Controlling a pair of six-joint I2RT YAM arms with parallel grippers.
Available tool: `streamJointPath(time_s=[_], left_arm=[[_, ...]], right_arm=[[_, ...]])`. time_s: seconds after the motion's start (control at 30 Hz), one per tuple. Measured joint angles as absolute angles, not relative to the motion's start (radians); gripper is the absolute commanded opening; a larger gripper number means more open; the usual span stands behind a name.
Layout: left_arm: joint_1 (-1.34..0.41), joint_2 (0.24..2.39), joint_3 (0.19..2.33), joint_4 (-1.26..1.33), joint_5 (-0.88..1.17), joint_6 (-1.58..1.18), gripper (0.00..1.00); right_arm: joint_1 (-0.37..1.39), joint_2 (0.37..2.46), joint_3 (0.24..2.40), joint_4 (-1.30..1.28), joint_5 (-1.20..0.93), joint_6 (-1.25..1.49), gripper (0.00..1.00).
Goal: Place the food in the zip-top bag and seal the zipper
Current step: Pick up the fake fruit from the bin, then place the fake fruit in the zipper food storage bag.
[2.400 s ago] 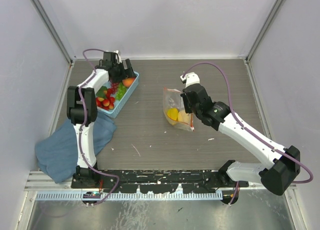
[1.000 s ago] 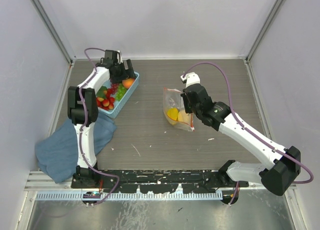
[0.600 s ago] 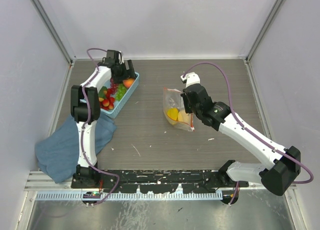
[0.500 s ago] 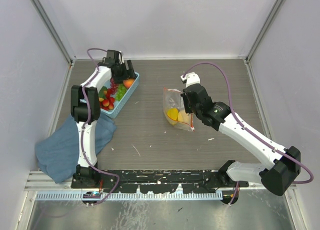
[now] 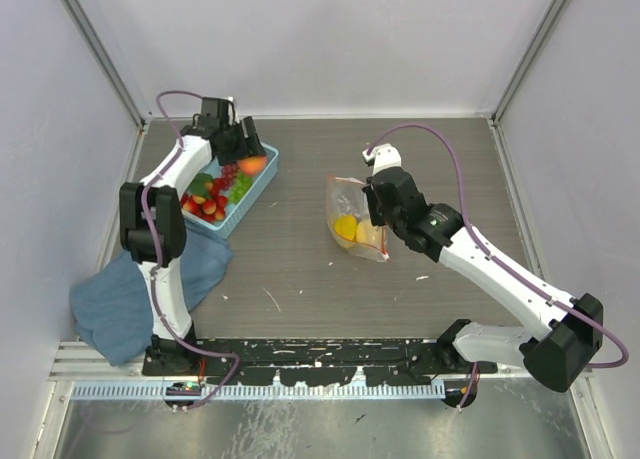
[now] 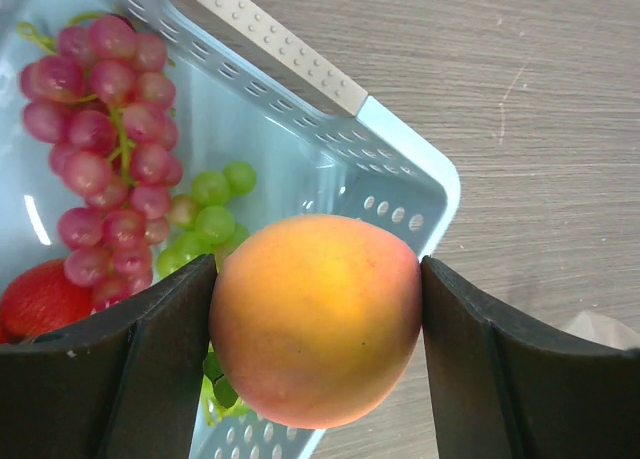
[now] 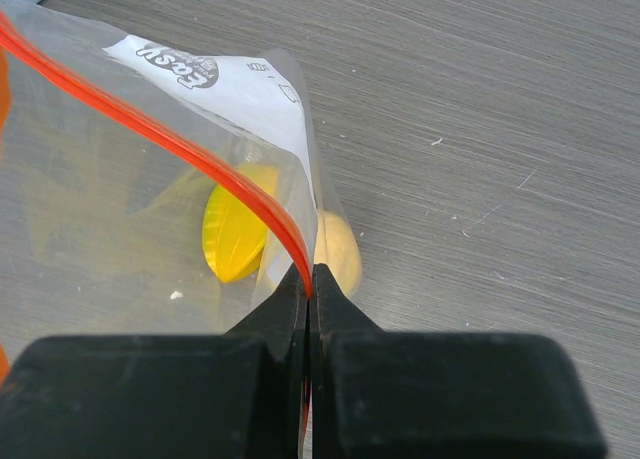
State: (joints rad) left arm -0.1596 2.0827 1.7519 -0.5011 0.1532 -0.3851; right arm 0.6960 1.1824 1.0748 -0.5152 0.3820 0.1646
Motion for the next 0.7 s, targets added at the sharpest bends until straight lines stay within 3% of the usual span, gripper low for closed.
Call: streamJointPath(time_s=[0.43, 0.7], left_arm=[[-0.164, 1.81, 1.507, -0.36, 0.148, -0.392, 0.55], [-0.244, 1.517, 1.269, -0.233, 0.195, -0.407, 0.55]], right_arm=[[0.696, 1.187, 1.11, -0.518, 0.375, 0.164, 0.01], [0.696, 1.198, 1.154, -0.527, 0.364, 0.164, 0.01]])
